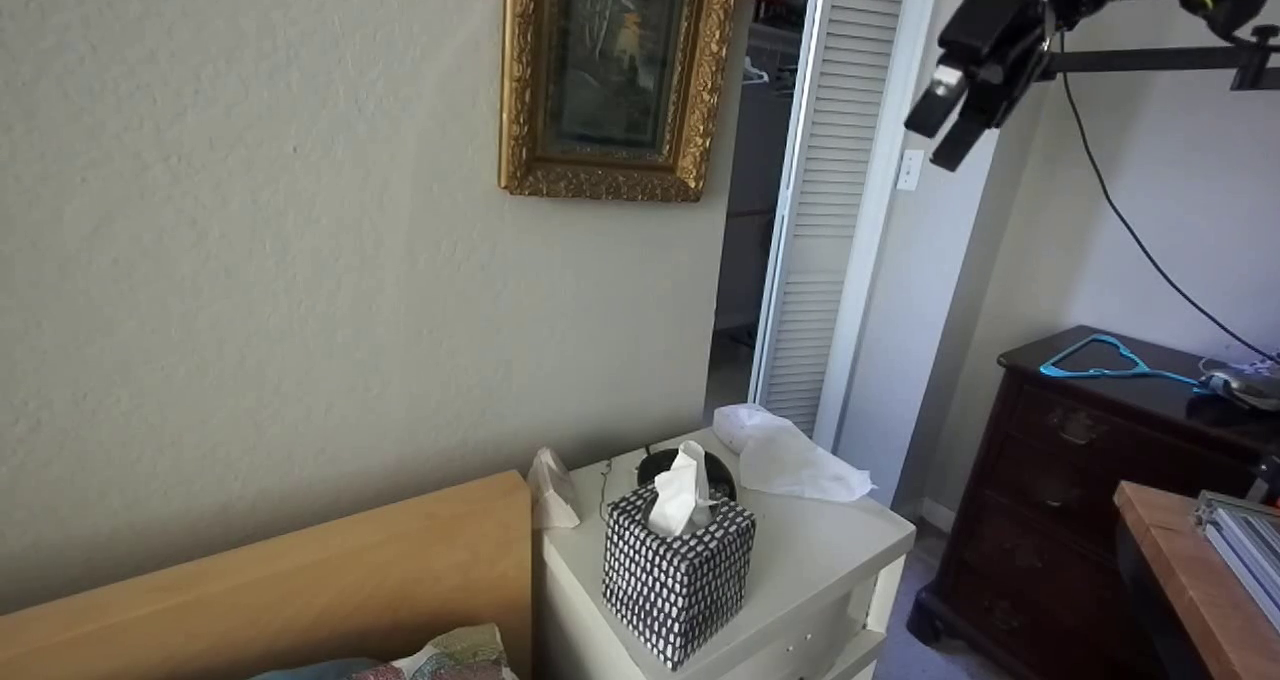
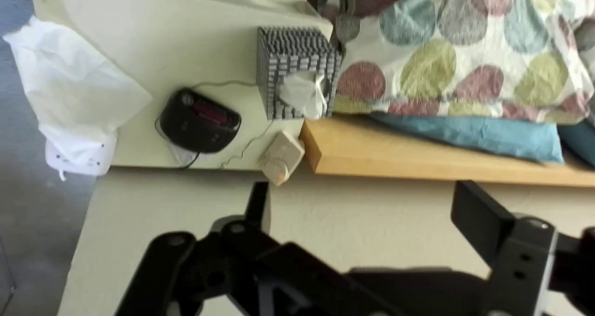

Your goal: Put the hat on the white table

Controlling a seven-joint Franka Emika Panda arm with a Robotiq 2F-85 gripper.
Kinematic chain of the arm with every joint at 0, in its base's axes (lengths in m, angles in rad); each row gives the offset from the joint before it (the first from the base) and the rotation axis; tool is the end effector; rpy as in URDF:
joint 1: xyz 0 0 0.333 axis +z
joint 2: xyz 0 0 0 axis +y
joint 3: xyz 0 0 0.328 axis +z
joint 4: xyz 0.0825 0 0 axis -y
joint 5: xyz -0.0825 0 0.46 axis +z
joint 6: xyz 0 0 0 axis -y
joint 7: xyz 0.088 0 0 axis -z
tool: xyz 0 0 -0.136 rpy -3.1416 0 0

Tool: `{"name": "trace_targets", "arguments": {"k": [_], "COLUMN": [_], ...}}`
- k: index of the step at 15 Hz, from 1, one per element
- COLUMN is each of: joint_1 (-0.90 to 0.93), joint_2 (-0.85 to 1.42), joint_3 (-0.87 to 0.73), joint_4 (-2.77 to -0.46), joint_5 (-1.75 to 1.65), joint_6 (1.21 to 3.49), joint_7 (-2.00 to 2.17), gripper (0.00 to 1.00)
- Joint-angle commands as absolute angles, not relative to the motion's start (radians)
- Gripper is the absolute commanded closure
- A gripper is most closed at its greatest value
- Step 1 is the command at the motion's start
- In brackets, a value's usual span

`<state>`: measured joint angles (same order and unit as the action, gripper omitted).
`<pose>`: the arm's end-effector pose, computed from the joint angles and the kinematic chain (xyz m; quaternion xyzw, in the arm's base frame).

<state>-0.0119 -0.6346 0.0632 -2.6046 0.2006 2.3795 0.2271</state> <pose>0.4623 0.0286 0.4534 -0.9664 0.1445 -0.1926 0.0905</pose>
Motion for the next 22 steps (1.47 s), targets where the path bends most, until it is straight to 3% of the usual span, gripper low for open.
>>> {"name": "trace_targets", "arguments": {"k": [1,11,22], "joint_1": [-0.088,-0.422,-0.802], "joint_2": [-0.593,-0.574,-0.505], "joint_3": [0.09,0.231,0.48], "joint_4": [-2.513,-2.345,-2.078], "joint_5": [0.136,-0.095,-0.158], "joint_6": [2.508,2.864,2.941], "joint_7": [0.301,0.517,0.685], "gripper": [0.0,0.0,0.0]}}
